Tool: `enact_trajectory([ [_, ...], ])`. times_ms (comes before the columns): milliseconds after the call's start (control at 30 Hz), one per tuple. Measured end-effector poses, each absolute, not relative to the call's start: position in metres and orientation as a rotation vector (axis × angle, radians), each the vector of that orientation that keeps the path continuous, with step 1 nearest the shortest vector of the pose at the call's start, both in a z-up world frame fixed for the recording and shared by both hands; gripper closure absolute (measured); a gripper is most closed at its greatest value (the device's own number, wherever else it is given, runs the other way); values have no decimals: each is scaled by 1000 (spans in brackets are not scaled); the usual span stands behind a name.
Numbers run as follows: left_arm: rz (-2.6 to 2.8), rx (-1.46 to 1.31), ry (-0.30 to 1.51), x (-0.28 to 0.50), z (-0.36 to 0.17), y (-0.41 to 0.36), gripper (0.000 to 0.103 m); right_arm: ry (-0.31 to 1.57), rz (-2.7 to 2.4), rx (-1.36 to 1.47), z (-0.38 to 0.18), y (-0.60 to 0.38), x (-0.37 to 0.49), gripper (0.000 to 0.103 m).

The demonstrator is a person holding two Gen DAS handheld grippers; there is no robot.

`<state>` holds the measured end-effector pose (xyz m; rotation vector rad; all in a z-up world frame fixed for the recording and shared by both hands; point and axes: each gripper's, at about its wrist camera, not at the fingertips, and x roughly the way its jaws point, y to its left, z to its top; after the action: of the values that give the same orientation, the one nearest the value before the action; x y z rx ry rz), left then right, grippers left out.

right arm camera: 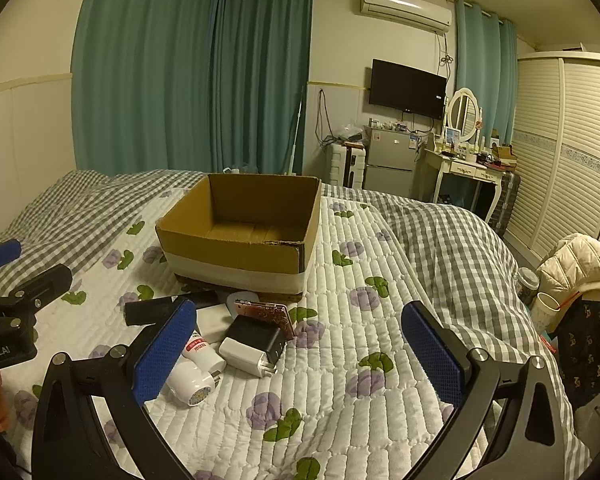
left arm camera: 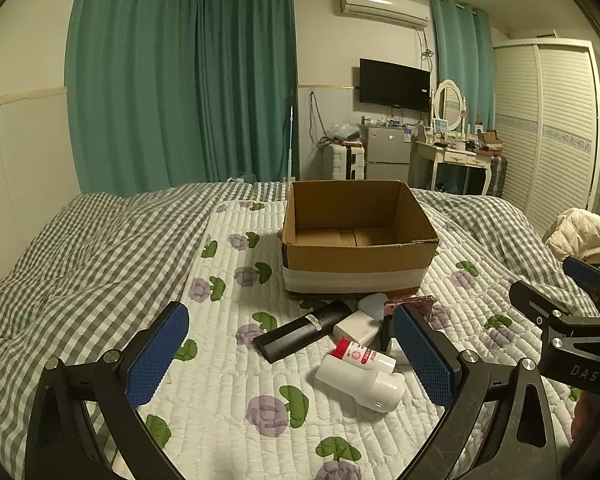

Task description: Organize rigid objects

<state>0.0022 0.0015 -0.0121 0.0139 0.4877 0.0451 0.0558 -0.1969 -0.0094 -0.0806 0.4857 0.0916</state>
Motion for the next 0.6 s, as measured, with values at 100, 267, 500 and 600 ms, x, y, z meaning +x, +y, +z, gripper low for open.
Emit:
enact_trajectory([
  [100, 50, 6, 492, 3, -13, 4, 0, 489, 92, -85, -11, -197, 57, 0],
  [267, 62, 0, 500, 4, -12, 6, 0, 494, 94, -94, -14, -194, 58, 0],
  [500, 59, 16, 494, 4, -10, 2, 0, 497, 91, -89, -14, -193, 59, 0],
  [600, 58, 17, 495, 4, -10, 2, 0, 496, 92, -89, -14, -193, 59, 0],
])
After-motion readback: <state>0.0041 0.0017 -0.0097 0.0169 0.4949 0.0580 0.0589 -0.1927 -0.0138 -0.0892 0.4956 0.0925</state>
